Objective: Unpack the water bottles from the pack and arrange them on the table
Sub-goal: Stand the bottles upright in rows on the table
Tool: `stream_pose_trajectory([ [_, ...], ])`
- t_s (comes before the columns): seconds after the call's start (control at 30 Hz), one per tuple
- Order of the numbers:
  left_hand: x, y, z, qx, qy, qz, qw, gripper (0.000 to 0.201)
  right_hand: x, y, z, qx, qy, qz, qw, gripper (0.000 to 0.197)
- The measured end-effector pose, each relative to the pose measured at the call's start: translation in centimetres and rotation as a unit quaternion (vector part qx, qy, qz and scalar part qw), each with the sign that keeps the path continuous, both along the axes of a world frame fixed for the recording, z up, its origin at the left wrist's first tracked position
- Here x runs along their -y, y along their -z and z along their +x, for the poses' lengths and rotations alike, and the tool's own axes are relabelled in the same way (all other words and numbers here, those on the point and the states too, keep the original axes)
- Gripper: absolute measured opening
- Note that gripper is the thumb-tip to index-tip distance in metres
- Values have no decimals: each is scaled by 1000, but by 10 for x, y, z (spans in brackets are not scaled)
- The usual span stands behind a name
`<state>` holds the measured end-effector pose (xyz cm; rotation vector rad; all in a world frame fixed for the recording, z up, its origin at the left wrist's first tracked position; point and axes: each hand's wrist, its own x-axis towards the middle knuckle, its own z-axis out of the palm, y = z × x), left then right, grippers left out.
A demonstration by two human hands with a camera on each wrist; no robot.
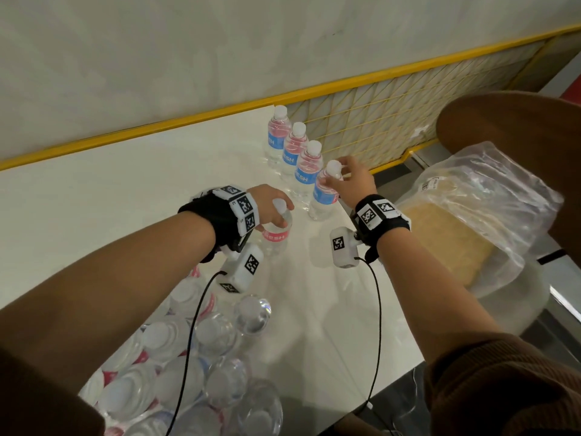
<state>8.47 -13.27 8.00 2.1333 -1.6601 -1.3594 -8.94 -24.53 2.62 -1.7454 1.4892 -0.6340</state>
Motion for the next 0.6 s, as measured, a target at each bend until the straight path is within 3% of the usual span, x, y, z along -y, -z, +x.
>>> stream_pose_trajectory([
  [0.17,3,4,-3,12,2,-40,999,46,0,-2,-5,38,-65,28,997,48],
  [0.33,3,8,-1,1,-13,-42,999,46,-12,14,-1,92,-20,56,994,69],
  [0.47,1,9,-2,-5,-21,-45,999,45,-17,26,2,83,19,67,994,67],
  [0.6,-1,11,-1,-8,-23,-49,999,46,-16,25,3,89,-7,85,992,68],
])
